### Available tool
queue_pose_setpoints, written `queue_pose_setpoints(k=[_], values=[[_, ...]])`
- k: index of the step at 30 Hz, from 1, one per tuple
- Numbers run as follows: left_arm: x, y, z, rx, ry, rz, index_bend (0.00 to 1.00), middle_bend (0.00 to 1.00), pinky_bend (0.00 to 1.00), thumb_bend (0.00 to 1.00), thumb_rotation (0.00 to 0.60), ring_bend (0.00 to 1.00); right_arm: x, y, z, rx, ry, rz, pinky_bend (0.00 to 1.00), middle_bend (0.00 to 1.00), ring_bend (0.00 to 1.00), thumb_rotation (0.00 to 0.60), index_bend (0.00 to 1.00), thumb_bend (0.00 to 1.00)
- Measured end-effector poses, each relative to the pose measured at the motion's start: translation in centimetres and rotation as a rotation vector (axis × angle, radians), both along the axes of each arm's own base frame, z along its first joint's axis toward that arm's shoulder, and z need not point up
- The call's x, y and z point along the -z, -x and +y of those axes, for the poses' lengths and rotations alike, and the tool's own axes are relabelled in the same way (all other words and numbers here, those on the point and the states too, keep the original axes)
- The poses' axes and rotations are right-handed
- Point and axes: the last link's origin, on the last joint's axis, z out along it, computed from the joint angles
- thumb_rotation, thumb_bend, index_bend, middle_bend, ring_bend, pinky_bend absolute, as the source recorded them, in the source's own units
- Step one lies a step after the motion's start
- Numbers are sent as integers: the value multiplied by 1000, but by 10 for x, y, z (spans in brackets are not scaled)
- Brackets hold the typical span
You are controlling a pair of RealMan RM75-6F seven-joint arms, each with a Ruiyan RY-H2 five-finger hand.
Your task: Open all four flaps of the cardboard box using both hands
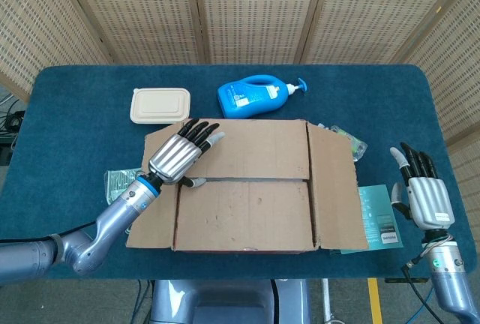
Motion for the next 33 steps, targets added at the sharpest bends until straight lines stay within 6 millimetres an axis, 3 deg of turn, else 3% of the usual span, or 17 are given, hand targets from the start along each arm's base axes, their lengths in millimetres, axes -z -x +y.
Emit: queue_pose_setpoints(k=[8,21,33], values=[[1,-1,5,-10,-21,-9,0,0,0,251,490,0,-3,2,1,6,6,-3,0,0,0,600,0,775],[-32,-10,11,18,-117,-158,0,0,0,251,494,0,-1,1,0,2,-1,-6,0,0,0,600,0,775],[-59,-18,54,49,-278,-189,0,0,0,249,493,0,-3,3,2,6,-1,-8,0,0,0,600,0,775]])
